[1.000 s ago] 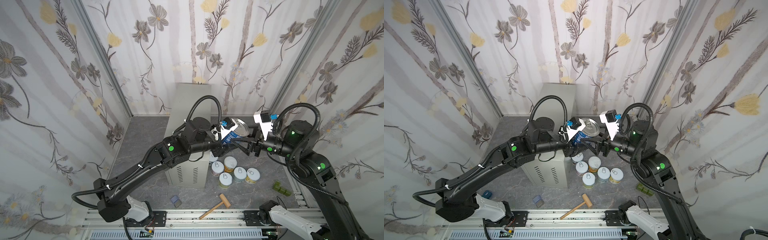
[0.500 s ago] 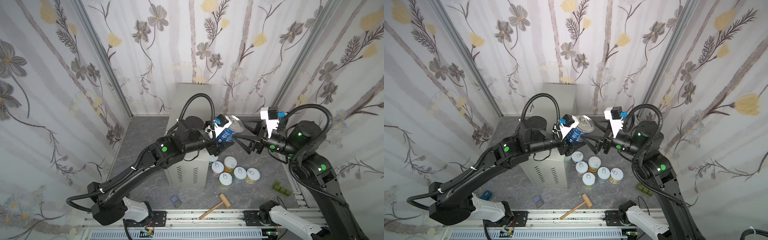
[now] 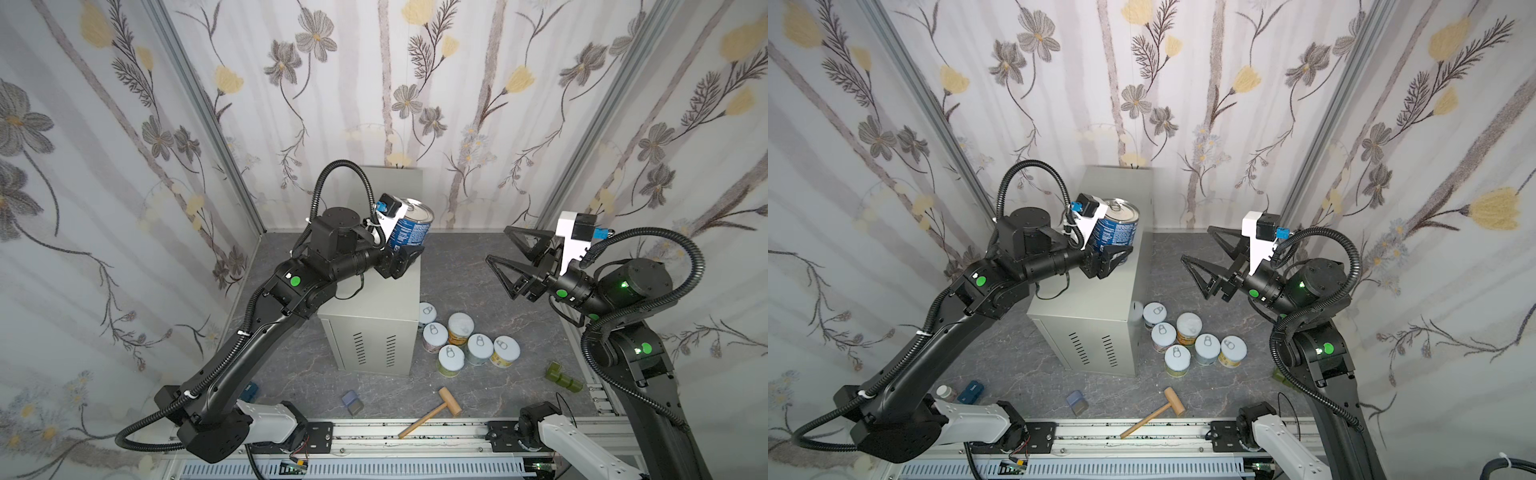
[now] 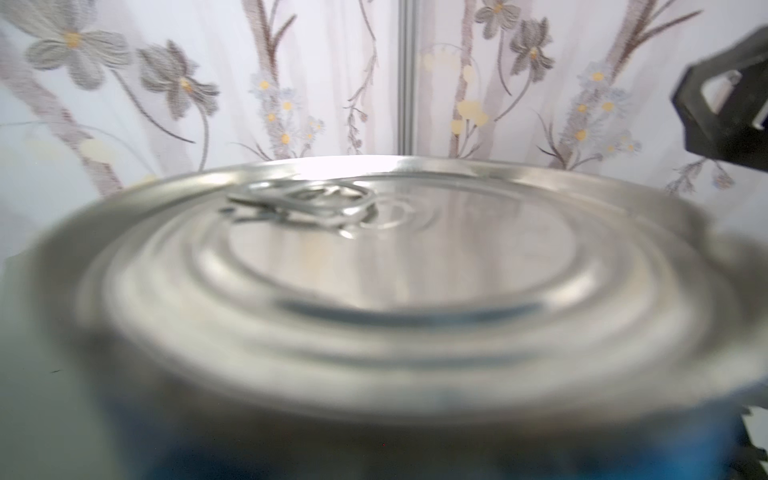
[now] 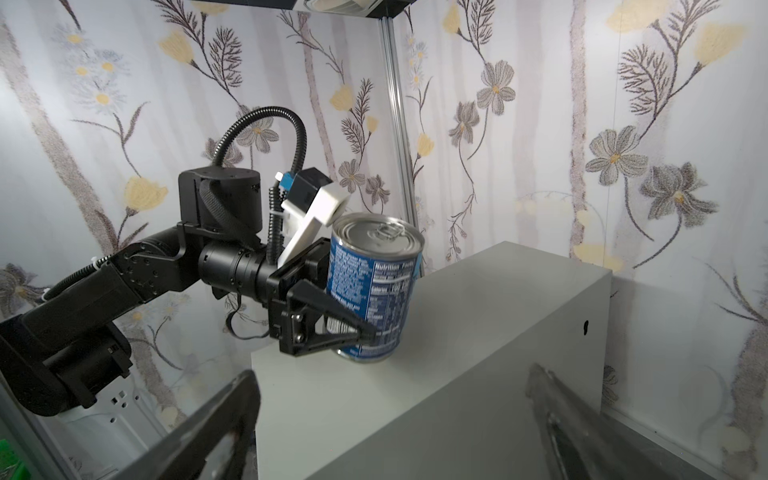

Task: Place and organize the canned foods onto the counter
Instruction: 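Close the left gripper on the blue can and open the right gripper, then carry the blue can onto the cabinet top with the left gripper while the right withdraws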

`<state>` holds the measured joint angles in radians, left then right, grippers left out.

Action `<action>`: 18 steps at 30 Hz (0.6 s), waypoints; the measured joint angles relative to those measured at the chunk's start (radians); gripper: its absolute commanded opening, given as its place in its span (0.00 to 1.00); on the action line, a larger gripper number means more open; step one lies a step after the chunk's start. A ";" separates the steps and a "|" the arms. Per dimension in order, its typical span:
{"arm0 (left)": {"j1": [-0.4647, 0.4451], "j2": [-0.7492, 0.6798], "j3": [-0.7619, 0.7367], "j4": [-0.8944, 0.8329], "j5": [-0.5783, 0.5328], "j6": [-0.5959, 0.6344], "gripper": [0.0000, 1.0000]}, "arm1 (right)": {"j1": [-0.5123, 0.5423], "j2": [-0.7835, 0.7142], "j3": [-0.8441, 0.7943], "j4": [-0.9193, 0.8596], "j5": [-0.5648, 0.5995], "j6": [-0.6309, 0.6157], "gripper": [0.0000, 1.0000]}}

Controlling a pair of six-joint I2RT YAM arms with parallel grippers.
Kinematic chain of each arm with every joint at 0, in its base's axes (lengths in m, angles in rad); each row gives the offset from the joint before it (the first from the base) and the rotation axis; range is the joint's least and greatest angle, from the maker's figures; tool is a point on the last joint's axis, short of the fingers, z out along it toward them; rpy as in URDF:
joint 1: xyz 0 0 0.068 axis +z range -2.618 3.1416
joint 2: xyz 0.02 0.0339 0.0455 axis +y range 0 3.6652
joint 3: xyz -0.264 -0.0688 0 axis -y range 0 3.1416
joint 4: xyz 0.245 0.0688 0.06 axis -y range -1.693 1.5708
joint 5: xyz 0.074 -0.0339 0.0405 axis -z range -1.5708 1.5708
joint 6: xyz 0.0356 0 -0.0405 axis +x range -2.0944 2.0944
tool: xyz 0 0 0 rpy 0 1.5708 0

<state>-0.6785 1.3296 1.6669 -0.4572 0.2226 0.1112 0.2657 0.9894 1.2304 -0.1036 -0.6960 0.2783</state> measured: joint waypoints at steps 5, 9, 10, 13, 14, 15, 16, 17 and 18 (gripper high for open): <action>0.157 0.073 0.039 0.079 0.125 -0.044 0.00 | -0.002 -0.047 -0.103 0.013 0.025 -0.044 1.00; 0.262 0.185 0.116 0.137 0.192 -0.106 0.00 | -0.002 -0.108 -0.163 0.026 0.026 -0.071 1.00; 0.273 0.204 0.124 0.147 0.195 -0.114 0.00 | -0.002 -0.125 -0.176 0.033 0.026 -0.075 1.00; 0.294 0.262 0.146 0.175 0.243 -0.115 0.00 | -0.001 -0.174 -0.211 0.054 0.018 -0.090 1.00; 0.302 0.282 0.156 0.177 0.267 -0.118 0.00 | -0.001 -0.187 -0.217 0.066 0.009 -0.098 1.00; 0.312 0.301 0.166 0.181 0.299 -0.124 0.00 | -0.001 -0.195 -0.222 0.076 -0.001 -0.101 1.00; 0.322 0.317 0.175 0.192 0.308 -0.135 0.00 | 0.000 -0.200 -0.227 0.077 -0.005 -0.105 1.00; 0.332 0.333 0.180 0.206 0.313 -0.143 0.00 | 0.000 -0.204 -0.232 0.076 -0.005 -0.106 1.00; 0.341 0.344 0.181 0.222 0.317 -0.145 0.00 | 0.000 -0.208 -0.238 0.076 -0.005 -0.108 1.00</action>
<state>-0.3378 1.6733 1.8477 -0.2356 0.5392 -0.0341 0.2661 0.7818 0.9928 -0.0273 -0.7010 0.1703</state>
